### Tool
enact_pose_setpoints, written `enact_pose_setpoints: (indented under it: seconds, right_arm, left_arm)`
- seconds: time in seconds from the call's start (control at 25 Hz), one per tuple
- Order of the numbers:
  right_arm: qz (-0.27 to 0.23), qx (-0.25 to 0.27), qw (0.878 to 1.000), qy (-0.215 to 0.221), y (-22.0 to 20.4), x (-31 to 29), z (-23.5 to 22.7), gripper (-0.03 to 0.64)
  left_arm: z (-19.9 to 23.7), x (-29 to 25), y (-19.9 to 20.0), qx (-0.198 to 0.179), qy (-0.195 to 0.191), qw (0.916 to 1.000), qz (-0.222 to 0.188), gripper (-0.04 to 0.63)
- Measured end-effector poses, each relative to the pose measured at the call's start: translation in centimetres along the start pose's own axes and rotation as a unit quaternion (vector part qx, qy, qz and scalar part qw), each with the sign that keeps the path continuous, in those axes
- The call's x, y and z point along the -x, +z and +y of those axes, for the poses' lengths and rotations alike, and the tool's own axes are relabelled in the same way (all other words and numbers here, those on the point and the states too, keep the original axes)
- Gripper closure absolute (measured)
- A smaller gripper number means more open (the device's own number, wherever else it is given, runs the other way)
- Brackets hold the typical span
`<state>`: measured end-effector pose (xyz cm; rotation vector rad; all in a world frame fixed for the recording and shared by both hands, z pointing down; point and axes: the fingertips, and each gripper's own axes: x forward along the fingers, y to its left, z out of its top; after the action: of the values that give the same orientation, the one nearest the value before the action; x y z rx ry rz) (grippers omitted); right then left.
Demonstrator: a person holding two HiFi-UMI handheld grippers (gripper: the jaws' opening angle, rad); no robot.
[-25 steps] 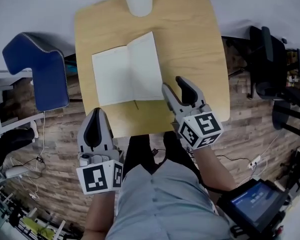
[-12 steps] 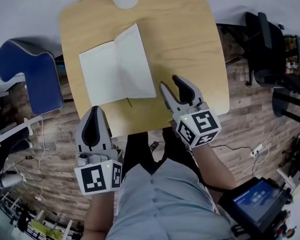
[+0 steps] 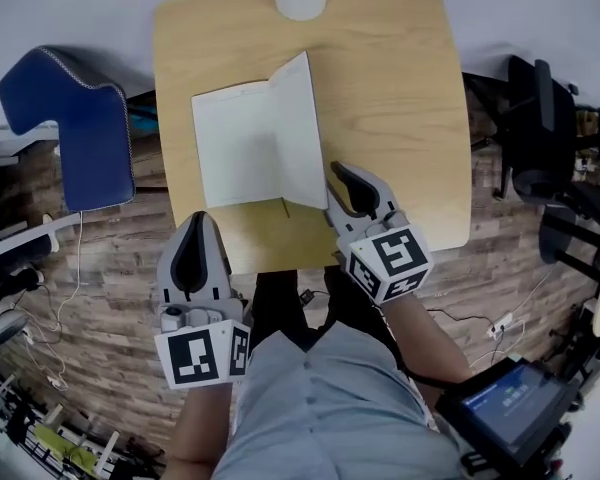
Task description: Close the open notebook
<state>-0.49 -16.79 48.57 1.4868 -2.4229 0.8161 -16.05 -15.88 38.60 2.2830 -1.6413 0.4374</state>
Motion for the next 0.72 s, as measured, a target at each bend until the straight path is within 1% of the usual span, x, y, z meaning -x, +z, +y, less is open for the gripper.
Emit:
enact_pose_setpoints:
  seconds: [0.36,0.72]
  right_arm:
    - [0.008,0.038,0.998,0.045,2.4,-2.8,4.4,0.482]
    - [0.026,0.061,0.995,0.07,2.2,-5.0,7.2,0.48]
  left_arm:
    - [3.6,2.7,1.7,0.023,0.044,0.9985,-0.024,0.575]
    - [6.5,4.1,1.3,0.042,0.073,0.9959,-0.031,0.574]
